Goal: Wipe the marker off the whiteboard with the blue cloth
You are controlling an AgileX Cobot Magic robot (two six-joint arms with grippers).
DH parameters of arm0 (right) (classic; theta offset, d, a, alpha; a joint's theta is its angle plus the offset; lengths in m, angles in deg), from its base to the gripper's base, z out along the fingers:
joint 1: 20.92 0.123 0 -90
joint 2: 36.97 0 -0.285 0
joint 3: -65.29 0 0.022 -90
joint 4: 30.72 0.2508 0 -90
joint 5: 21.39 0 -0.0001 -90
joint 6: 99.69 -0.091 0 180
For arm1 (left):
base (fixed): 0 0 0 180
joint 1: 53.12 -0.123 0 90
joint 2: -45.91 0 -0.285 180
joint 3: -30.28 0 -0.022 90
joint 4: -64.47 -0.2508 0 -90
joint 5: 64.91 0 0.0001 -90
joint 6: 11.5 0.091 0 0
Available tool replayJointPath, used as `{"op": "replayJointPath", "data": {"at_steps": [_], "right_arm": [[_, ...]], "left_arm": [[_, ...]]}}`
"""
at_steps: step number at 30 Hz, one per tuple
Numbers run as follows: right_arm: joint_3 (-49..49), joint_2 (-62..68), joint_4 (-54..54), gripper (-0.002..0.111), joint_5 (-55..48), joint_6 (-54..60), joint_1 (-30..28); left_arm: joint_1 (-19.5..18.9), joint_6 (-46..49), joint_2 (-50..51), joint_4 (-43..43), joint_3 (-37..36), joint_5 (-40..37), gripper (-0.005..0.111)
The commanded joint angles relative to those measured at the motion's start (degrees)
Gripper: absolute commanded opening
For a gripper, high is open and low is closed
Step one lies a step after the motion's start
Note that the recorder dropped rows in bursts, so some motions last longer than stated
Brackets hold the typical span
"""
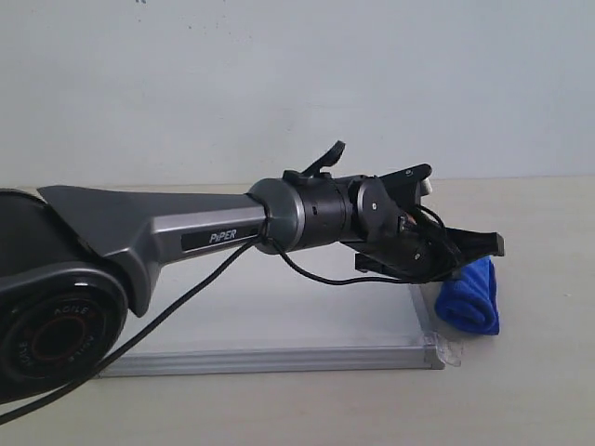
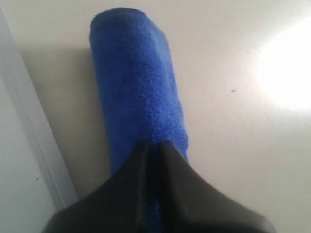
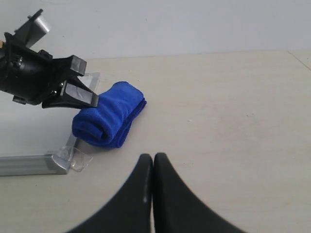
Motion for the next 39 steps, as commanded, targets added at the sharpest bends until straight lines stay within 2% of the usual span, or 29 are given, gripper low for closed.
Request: {"op": "replayJointPath", "data": {"at_steps": [1, 9, 17, 33, 35, 39], "right_arm": [[-0.01, -0.28, -0.46, 0.000, 0.52, 0.03, -0.45], [-0.01, -0.28, -0.46, 0.000, 0.26, 0.03, -0.45], [-0.01, -0.28, -0.46, 0.000, 0.26, 0.03, -0.45], [-0.01, -0.28, -0.46, 0.000, 0.26, 0.03, -0.45], [-0.01, -0.28, -0.46, 0.000, 0.26, 0.03, -0.45], [-0.01, -0.28, -0.46, 0.000, 0.26, 0.03, -0.45]], "left_arm": [[-0.13, -3.58, -3.41, -2.05, -4.95, 4.87, 0.004], [-0.22, -5.94, -3.41, 3.85, -11.24, 15.15, 0.004], [-0.08, -6.22, -3.18, 9.50, -11.24, 16.01, 0.004], [-0.08, -7.24, -1.48, 13.32, -11.24, 14.87, 0.004], [-0.08, -6.92, -1.36, 12.79, -11.24, 14.72, 0.010], [-0.08, -6.22, -1.56, 12.79, -11.24, 14.72, 0.035]]}}
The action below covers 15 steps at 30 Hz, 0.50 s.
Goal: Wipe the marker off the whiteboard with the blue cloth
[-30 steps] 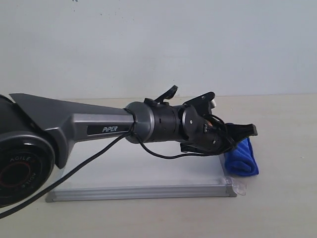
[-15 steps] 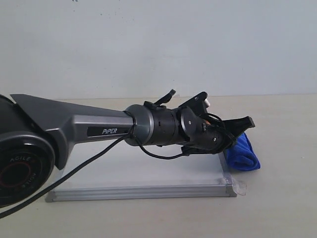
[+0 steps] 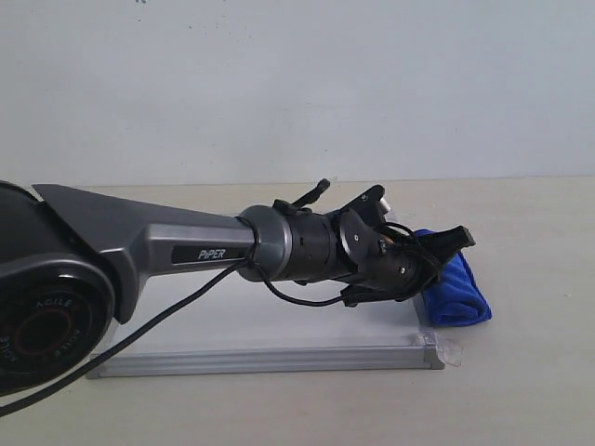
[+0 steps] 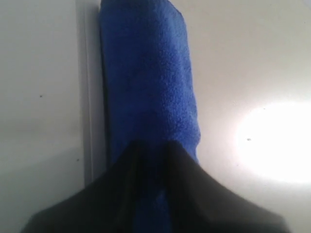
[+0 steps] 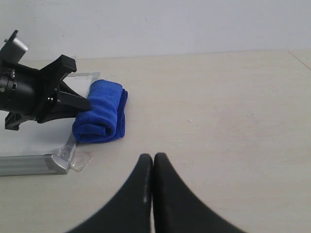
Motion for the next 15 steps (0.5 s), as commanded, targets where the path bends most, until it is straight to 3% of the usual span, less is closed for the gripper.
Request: {"op": "replayJointPath", "data": {"at_steps": [1, 5, 15], "right_arm": [[-0.01, -0.28, -0.46, 0.000, 0.26, 0.03, -0.45], [-0.01, -0.28, -0.46, 0.000, 0.26, 0.03, -0.45], [-0.01, -0.28, -0.46, 0.000, 0.26, 0.03, -0.45]], "left_arm": [[0.05, 0.83, -0.30, 0.09, -0.25, 0.21, 0.043], [0.05, 0.99, -0.42, 0.09, -0.25, -0.49, 0.062], [-1.78, 8.45, -3.56, -0.72, -0.25, -8.26, 0.064]]}}
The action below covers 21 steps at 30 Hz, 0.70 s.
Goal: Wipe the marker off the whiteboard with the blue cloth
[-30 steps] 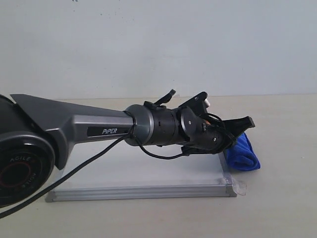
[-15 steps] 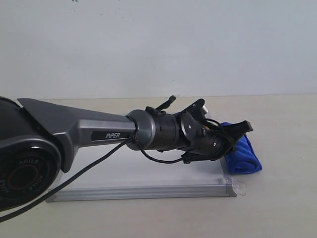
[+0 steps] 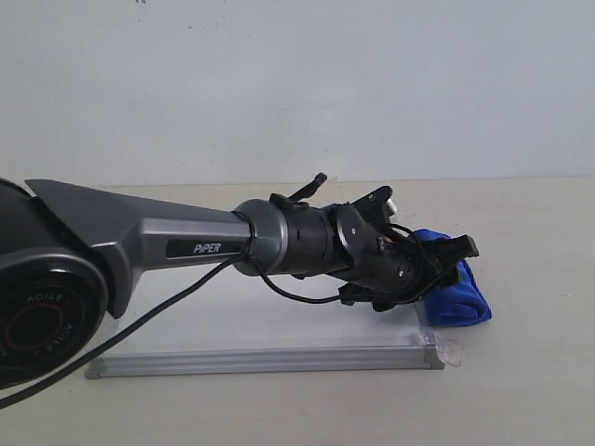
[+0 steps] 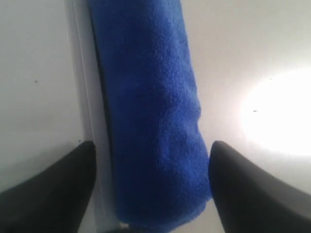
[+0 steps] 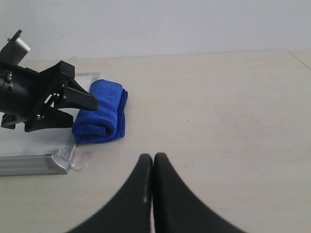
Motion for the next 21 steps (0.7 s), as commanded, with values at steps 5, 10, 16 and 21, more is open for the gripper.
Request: {"op": "replayJointPath", "data": {"at_steps": [5, 10, 16, 21], "right_arm": [[-0.01, -0.28, -0.46, 0.000, 0.26, 0.03, -0.45], [-0.01, -0.28, -0.46, 0.000, 0.26, 0.03, -0.45], [-0.01, -0.28, -0.46, 0.000, 0.26, 0.03, -0.45], [-0.01, -0.28, -0.46, 0.000, 0.26, 0.03, -0.45]], "left_arm": [[-1.47, 3.10, -6.30, -6.21, -1.00, -6.96, 0.064], [-1.47, 3.20, -9.68, -14.84, -3.20, -13.15, 0.049], [-1.26, 5.58, -14.63, -25.37, -8.72, -21.31, 0.013], [-0.13, 8.63, -20.65, -25.20, -18.29, -18.07, 0.004]]}}
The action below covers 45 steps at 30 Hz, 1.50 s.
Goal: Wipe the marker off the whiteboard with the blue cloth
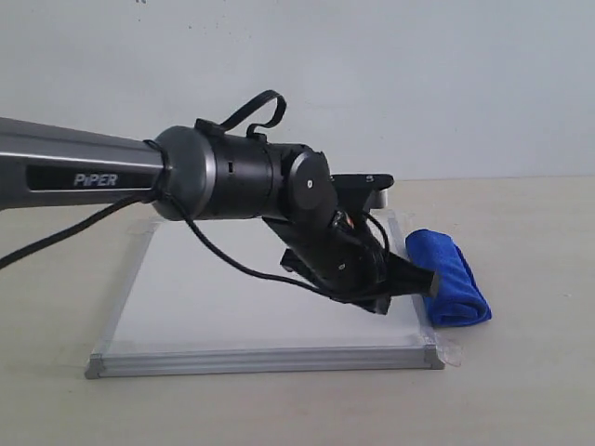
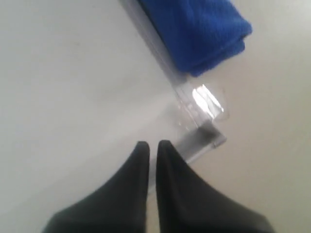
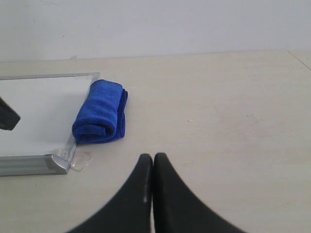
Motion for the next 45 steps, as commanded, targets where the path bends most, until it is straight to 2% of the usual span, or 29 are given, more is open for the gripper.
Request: {"op": "replayJointPath", "data": {"at_steps": [1, 9, 13, 20, 24, 30, 34, 39, 42, 44, 45], "right_arm": [[-0.01, -0.28, -0.46, 0.000, 0.26, 0.03, -0.45], [-0.01, -0.28, -0.46, 0.000, 0.26, 0.03, -0.45], [-0.01, -0.28, -0.46, 0.000, 0.26, 0.03, -0.45], [-0.01, -0.28, -0.46, 0.000, 0.26, 0.03, -0.45], [-0.01, -0.28, -0.46, 0.000, 0.26, 0.03, -0.45], [-0.01, -0.28, -0.46, 0.000, 0.26, 0.03, -0.45], [-0.01, -0.28, -0.46, 0.000, 0.26, 0.03, -0.45], [-0.01, -0.28, -0.46, 0.000, 0.26, 0.03, -0.45], [-0.01, -0.28, -0.46, 0.000, 0.26, 0.03, -0.45], [-0.01, -0.28, -0.46, 0.000, 0.26, 0.03, -0.45], [-0.01, -0.28, -0.46, 0.000, 0.26, 0.03, -0.45]], "left_arm": [[1.33, 2.73, -6.43, -0.70, -8.63, 3.29, 0.004], [3.70, 3.24, -22.59, 1.97, -30.43, 19.91, 0.004], [7.28, 3.24, -29.85, 4.49, -41.32, 27.66, 0.004], [15.15, -0.65, -40.26, 4.97, -55.21, 35.03, 0.004], [17.56, -2.65, -45.94, 4.97, -60.28, 31.53, 0.004], [16.87, 1.02, -54.54, -3.25, -61.31, 19.96, 0.004], [16.43, 1.02, -61.65, -8.69, -61.31, 18.78, 0.004], [12.82, 1.02, -72.47, -10.45, -61.31, 17.55, 0.004], [12.13, -1.28, -78.39, -15.10, -61.31, 17.64, 0.004], [9.85, -2.82, -82.47, -15.69, -61.61, 17.64, 0.004], [6.67, -3.04, -86.42, -15.69, -62.34, 17.50, 0.004]]}}
